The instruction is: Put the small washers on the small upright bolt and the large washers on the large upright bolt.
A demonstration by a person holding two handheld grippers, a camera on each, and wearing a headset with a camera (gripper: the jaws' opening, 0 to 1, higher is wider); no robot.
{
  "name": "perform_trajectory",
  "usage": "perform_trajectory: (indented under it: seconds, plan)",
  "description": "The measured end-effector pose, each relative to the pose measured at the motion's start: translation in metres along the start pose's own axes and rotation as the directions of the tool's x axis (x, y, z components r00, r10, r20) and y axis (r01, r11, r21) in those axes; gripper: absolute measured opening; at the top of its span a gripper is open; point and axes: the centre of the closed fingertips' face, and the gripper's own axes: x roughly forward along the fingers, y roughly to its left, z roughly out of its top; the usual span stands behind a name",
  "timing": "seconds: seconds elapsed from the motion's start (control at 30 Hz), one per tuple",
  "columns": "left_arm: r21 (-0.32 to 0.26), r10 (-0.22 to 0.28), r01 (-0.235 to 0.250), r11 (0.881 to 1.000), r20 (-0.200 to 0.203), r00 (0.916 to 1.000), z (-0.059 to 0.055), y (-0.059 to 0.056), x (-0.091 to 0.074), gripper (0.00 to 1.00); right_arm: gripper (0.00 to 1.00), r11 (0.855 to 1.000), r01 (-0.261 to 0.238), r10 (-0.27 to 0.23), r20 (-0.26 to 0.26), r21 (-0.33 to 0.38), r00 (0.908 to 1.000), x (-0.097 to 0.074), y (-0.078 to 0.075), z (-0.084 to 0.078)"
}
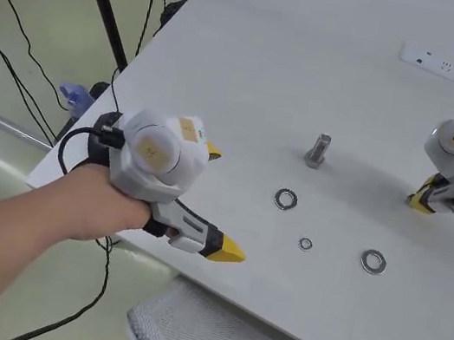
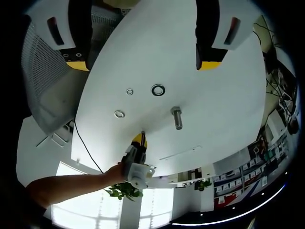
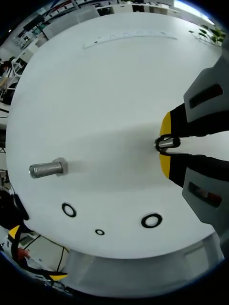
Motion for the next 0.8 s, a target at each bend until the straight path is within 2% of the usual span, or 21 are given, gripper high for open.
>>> perform_trajectory:
  seconds: [0.33,0.8]
  plan:
    - [-0.001,0.002,-0.002,1.0,-0.002,1.0,-0.0013,-0.0022,-0.0013,0.89,0.13,1.0,0.008,-0.008,-0.006,-0.026,1.0,0.0014,0.0007,-0.0008]
    - [-0.001,0.007,-0.007,1.0,-0.004,1.0,-0.0056,-0.0028,-0.0068,0.88,0.19,1.0,0.001,-0.001,-0.002,-0.001,1.0,0.0005,0.0021,0.0001]
